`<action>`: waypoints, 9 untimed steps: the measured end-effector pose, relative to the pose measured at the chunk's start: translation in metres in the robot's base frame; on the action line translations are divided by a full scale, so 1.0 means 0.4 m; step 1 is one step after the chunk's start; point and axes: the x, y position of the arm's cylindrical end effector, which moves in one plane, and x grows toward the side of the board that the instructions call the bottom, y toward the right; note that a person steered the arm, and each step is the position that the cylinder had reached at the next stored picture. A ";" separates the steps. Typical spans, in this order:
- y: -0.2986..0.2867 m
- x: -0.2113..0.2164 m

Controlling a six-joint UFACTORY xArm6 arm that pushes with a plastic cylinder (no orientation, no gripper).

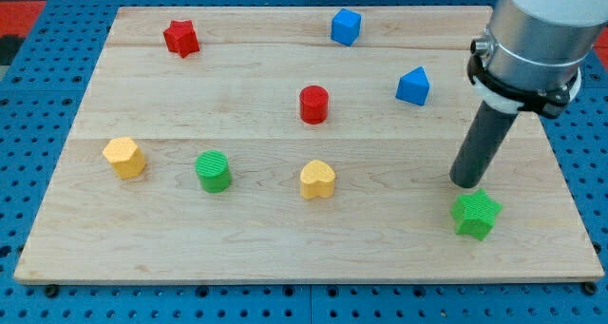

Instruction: Move the green star to the right of the yellow heart

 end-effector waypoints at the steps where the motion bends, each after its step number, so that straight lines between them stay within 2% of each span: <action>1: 0.065 -0.019; 2: 0.116 0.002; 3: -0.010 0.203; 4: -0.055 0.274; 7: -0.142 0.294; 8: -0.315 0.284; 9: -0.426 0.263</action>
